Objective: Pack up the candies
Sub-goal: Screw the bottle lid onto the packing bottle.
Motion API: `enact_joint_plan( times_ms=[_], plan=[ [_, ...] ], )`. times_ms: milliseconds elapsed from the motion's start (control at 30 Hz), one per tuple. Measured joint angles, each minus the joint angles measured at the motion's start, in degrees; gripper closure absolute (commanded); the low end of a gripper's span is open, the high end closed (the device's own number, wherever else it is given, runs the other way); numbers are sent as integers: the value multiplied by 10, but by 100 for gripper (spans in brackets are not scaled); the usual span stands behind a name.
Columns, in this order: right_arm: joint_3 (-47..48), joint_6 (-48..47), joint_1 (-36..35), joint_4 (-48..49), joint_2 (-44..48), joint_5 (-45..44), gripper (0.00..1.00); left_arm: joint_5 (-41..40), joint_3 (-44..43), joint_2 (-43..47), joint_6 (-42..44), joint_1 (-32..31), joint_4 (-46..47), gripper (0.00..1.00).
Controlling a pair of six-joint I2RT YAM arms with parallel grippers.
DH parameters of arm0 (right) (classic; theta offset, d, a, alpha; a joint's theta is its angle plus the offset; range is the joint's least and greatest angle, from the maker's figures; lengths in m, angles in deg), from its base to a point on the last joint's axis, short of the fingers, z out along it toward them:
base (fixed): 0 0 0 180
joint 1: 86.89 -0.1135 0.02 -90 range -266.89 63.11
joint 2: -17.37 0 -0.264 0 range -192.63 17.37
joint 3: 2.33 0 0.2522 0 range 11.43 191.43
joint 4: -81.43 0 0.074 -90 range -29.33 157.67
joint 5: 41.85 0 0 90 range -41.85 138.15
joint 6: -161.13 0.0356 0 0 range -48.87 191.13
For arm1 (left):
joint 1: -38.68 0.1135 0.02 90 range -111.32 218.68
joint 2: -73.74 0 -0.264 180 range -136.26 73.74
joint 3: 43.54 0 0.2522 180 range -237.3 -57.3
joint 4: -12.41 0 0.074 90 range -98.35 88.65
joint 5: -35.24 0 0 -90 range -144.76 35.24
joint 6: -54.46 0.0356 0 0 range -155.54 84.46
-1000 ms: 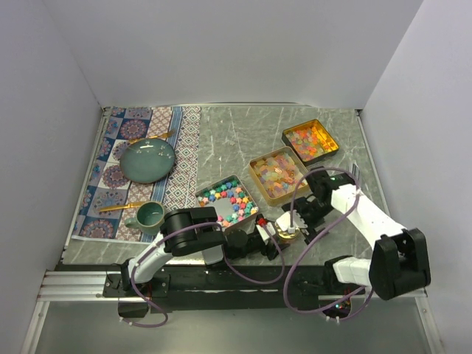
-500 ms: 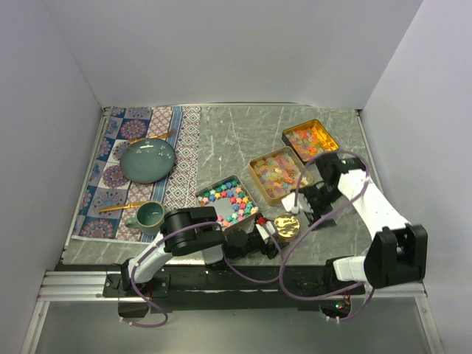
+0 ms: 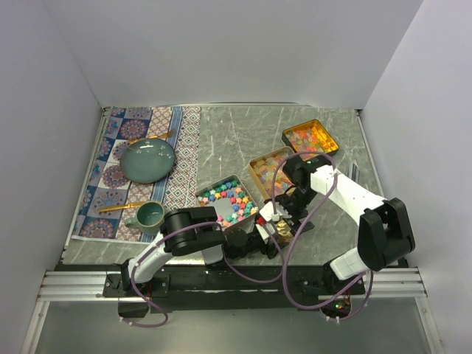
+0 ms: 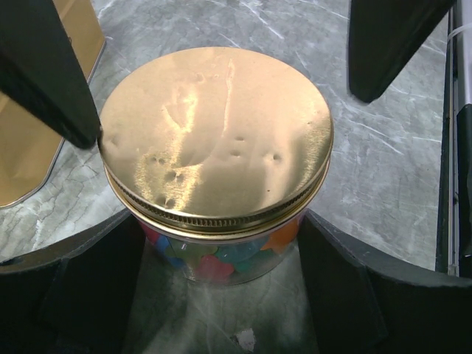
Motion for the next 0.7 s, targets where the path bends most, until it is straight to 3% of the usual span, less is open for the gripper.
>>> enact_joint_plan(
  times_ms=[333,567,700],
  plan=[
    [-25,20,4,45,-25,-11,0,0,0,0,0,0,0,99],
    [-105,9,61,96,70,-56,0,1,1,0,0,0,0,99],
    [-155,4,106,59,127,-97,0,1,2,0,-1,2,0,99]
  ],
)
